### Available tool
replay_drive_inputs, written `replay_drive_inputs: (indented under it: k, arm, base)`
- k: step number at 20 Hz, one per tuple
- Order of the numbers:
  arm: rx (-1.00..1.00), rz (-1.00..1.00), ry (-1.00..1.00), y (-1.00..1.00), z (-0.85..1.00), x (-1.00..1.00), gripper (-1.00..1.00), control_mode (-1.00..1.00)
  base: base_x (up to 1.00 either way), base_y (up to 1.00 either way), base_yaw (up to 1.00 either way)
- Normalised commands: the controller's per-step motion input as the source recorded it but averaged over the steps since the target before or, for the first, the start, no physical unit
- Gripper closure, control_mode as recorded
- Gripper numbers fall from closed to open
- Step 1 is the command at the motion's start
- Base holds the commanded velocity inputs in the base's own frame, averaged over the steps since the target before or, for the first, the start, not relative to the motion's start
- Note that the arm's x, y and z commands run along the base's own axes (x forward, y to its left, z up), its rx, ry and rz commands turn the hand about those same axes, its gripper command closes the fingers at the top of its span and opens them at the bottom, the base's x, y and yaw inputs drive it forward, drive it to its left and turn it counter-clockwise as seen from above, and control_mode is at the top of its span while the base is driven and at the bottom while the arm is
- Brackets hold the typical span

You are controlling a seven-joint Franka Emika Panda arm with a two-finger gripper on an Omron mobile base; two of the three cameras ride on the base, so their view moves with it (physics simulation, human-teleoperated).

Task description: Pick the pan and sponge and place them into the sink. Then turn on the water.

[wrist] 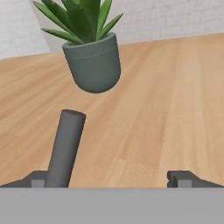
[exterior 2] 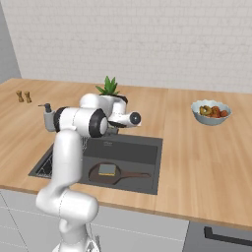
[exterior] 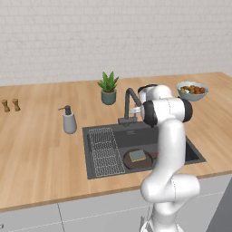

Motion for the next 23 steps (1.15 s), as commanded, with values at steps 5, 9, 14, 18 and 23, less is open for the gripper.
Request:
replay_drive_inputs:
  k: [5,9,14,18,23]
  arm:
    - [0.0,0.0,0.0,-1.0,0.01,-0.25,-1.0,-1.0]
    - [0.02,0.0,-0.01,-1.0,0.12,-0.46,-1.0,-1.0]
    - [0.0,0.01,-0.12,-0.98,0.37,-0.88,-1.0,-1.0]
    - [0.0,0.03,-0.19,-0.85,0.58,-1.0,-1.0,-1.0]
    - [0.0,0.02,-0.18,-0.81,0.68,-1.0,-1.0,-1.0]
  base:
    - [0.0,0.0,0.0]
    - [0.0,0.0,0.0]
    - [0.0,0.0,0.0]
    - [0.0,0.0,0.0]
    - [0.0,0.0,0.0]
